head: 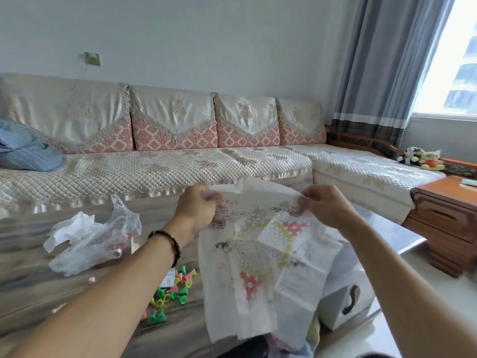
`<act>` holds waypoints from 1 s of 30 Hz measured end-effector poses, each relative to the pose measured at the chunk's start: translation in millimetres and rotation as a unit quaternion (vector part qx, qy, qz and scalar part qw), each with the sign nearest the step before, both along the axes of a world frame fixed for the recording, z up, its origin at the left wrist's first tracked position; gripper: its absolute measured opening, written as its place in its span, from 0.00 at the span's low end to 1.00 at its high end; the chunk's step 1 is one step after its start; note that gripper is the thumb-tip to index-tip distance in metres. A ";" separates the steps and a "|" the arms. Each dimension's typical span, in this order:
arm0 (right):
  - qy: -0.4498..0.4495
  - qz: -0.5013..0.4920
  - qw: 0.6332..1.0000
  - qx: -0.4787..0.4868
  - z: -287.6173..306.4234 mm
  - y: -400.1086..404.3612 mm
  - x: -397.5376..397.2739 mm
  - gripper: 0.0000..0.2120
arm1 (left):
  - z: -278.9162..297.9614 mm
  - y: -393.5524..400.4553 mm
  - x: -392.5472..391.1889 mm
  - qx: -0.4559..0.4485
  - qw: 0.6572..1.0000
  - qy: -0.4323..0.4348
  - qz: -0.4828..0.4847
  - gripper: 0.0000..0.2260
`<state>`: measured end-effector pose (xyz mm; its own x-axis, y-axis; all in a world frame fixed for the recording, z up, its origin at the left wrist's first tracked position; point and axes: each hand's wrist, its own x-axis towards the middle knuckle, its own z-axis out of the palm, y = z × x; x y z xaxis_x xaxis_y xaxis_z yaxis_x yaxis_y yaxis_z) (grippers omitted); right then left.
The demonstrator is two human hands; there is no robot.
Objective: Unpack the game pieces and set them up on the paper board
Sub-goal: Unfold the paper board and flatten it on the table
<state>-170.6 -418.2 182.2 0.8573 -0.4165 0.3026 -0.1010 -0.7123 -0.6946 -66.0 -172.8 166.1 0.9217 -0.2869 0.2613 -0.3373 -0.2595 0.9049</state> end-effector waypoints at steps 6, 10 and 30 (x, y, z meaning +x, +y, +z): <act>-0.011 -0.057 0.985 -0.163 37.1 -15.2 33.5 0.08 | -12.1 -7.8 3.3 -0.003 0.999 0.029 -0.019 0.08; 0.037 -0.095 0.961 -0.258 19.6 -15.1 74.5 0.08 | -38.9 -9.6 19.5 0.031 0.998 0.055 0.008 0.08; 0.180 0.009 0.929 -0.324 -203.1 -31.2 301.3 0.07 | -197.8 -24.9 185.2 0.402 0.903 -0.023 0.148 0.16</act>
<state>130.8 -449.4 -20.8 0.9568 -0.2309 0.1768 -0.2268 -0.9730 -0.0434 119.2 -197.6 -31.7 0.9826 -0.1434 0.1182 -0.1777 -0.9115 0.3709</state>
